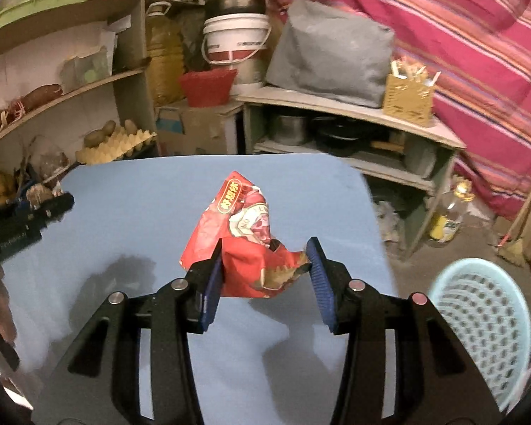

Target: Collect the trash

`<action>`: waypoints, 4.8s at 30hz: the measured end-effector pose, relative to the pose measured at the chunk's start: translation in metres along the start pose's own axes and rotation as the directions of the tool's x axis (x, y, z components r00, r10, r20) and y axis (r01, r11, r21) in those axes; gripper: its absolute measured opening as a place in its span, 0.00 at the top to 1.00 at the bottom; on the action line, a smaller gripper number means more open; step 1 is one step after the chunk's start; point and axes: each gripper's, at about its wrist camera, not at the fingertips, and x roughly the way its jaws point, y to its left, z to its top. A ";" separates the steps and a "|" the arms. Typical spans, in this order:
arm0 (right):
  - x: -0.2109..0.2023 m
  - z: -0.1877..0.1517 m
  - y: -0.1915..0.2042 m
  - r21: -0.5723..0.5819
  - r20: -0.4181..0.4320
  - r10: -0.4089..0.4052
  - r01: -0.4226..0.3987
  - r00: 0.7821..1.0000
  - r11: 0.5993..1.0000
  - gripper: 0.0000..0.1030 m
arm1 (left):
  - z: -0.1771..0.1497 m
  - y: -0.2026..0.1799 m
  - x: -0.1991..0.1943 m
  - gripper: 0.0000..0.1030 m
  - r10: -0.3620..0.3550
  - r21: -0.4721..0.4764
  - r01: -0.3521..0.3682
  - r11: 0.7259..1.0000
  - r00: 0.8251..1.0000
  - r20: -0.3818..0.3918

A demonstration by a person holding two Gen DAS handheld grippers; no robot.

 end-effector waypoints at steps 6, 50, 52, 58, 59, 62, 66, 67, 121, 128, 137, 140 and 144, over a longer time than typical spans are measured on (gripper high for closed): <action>-0.031 -0.018 -0.056 0.059 0.013 -0.051 0.051 0.999 0.997 0.56 | -0.001 -0.047 -0.022 0.56 -0.030 0.042 0.029 0.999 0.999 0.030; -0.120 -0.109 -0.304 0.417 -0.022 -0.260 0.245 0.965 0.875 0.54 | -0.034 -0.392 0.039 0.24 -0.337 0.198 0.348 0.917 0.938 -0.085; -0.118 -0.108 -0.303 0.414 -0.027 -0.257 0.245 0.966 0.877 0.54 | -0.036 -0.388 0.036 0.20 -0.328 0.204 0.335 0.920 0.942 -0.068; -0.106 -0.101 -0.288 0.390 -0.030 -0.250 0.242 0.968 0.889 0.54 | -0.036 -0.362 0.016 0.07 -0.278 0.221 0.272 0.937 0.961 -0.002; -0.105 -0.101 -0.286 0.386 -0.029 -0.250 0.241 0.968 0.890 0.54 | -0.036 -0.358 0.014 0.06 -0.269 0.221 0.262 0.940 0.963 0.002; -0.100 -0.098 -0.280 0.378 -0.025 -0.249 0.240 0.968 0.894 0.54 | -0.036 -0.344 0.010 0.04 -0.246 0.203 0.239 0.950 0.969 0.010; -0.090 -0.095 -0.273 0.372 -0.019 -0.247 0.236 0.969 0.898 0.54 | -0.037 -0.323 0.009 0.04 -0.236 0.164 0.233 0.959 0.972 0.000; -0.088 -0.095 -0.271 0.369 -0.019 -0.245 0.235 0.969 0.899 0.54 | -0.038 -0.317 0.008 0.04 -0.234 0.160 0.231 0.960 0.972 -0.004; -0.189 -0.189 0.006 0.070 0.186 -0.137 0.126 0.973 0.990 0.04 | -0.187 -0.056 -0.180 0.04 0.075 -0.003 -0.075 0.997 0.991 0.113; -0.186 -0.193 0.019 0.074 0.209 -0.125 0.112 0.970 0.991 0.04 | -0.192 -0.049 -0.180 0.04 0.102 0.005 -0.104 0.995 0.986 0.135; -0.182 -0.196 0.016 0.105 0.223 -0.132 0.111 0.966 0.988 0.04 | -0.188 -0.045 -0.177 0.04 0.105 0.000 -0.106 0.994 0.982 0.155; -0.180 -0.196 0.016 0.110 0.227 -0.131 0.108 0.965 0.988 0.04 | -0.187 -0.047 -0.177 0.04 0.107 0.007 -0.109 0.994 0.982 0.155; -0.179 -0.196 0.014 0.112 0.232 -0.135 0.112 0.963 0.987 0.04 | -0.187 -0.050 -0.177 0.04 0.109 0.016 -0.113 0.993 0.981 0.162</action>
